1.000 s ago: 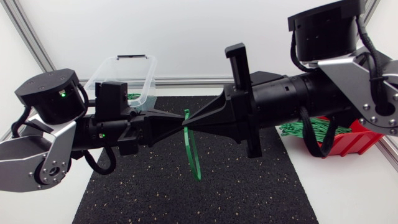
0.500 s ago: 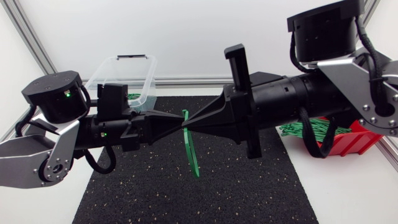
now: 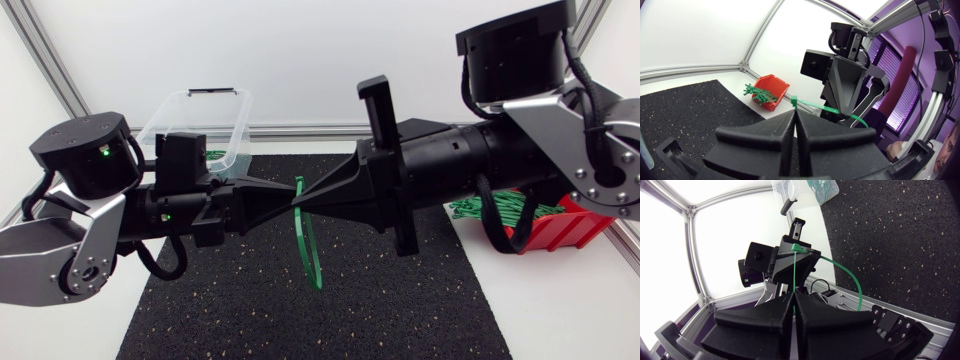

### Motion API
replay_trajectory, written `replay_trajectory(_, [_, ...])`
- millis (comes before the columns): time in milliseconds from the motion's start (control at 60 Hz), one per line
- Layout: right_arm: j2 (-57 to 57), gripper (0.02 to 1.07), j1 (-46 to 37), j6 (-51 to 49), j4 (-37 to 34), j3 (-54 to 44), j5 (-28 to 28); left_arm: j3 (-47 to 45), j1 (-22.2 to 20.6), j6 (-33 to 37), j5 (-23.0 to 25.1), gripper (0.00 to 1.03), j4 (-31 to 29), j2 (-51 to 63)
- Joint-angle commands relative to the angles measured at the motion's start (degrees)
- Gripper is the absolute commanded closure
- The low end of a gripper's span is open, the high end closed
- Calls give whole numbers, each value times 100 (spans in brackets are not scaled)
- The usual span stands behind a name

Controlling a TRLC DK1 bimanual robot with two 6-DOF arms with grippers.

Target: Take a green cable tie from the red box, thread the tail through the head to close it, then place it in the transparent bin on the left.

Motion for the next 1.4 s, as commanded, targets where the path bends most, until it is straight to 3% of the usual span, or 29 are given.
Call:
replay_trajectory(0, [119, 102, 35, 202, 81, -120, 8, 41, -17, -105, 25, 100, 104, -96])
replay_trajectory(1383, [136, 102, -9, 219, 133, -129, 78, -73, -114, -140, -19, 100, 86, -325])
